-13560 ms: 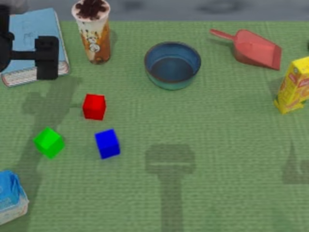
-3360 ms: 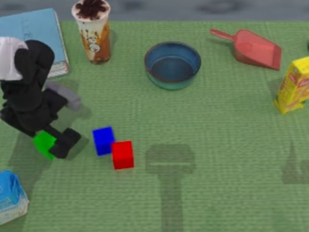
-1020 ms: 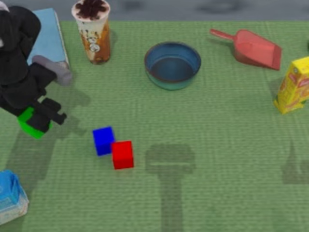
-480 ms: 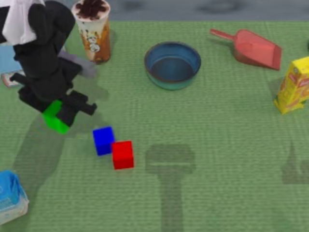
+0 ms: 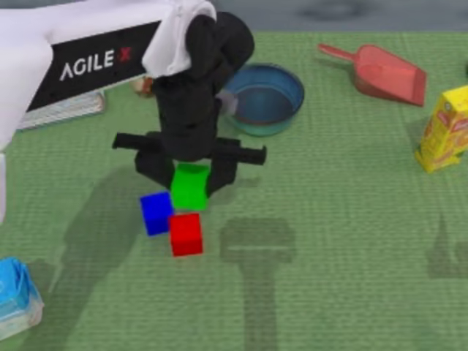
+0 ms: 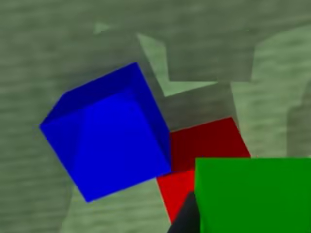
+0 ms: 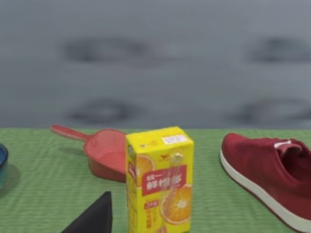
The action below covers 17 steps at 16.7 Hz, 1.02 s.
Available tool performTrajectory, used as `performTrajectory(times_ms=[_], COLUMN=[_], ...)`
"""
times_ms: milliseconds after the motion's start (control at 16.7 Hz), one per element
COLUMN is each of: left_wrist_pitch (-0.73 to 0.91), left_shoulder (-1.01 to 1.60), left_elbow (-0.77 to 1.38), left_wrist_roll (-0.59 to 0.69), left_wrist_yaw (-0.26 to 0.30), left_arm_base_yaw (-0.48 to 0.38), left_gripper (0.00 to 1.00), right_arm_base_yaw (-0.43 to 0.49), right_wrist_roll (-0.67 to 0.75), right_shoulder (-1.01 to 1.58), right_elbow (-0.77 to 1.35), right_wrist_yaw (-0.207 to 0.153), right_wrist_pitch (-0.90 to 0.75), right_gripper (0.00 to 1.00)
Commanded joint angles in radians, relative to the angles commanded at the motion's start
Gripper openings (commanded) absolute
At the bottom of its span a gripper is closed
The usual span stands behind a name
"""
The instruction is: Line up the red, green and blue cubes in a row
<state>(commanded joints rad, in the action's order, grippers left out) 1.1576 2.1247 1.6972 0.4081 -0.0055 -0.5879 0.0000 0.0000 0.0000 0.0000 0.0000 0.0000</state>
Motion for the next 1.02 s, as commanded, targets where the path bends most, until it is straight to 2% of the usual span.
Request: performTrajectory(times_ms=[180, 360, 780, 1020], left_wrist_pitch=[0.03, 0.045, 0.042, -0.056], left_shoulder=[0.032, 0.046, 0.044, 0.071], left_elbow=[0.073, 0.121, 0.128, 0.056], left_wrist_roll=[0.214, 0.338, 0.365, 0.362], left_wrist_yaw=[-0.007, -0.013, -0.014, -0.012], left_arm_base_yaw=[-0.107, -0.179, -0.194, -0.196], left_gripper=[0.0, 0.0, 0.0, 0.0], right_arm_base_yaw=[0.0, 0.0, 0.0, 0.0], right_wrist_roll=[0.0, 0.0, 0.0, 0.0], right_shoulder=[0.0, 0.0, 0.0, 0.0], right_elbow=[0.0, 0.0, 0.0, 0.0], right_wrist_yaw=[0.0, 0.0, 0.0, 0.0], right_wrist_pitch=[0.0, 0.0, 0.0, 0.0], right_gripper=[1.0, 1.0, 1.0, 1.0])
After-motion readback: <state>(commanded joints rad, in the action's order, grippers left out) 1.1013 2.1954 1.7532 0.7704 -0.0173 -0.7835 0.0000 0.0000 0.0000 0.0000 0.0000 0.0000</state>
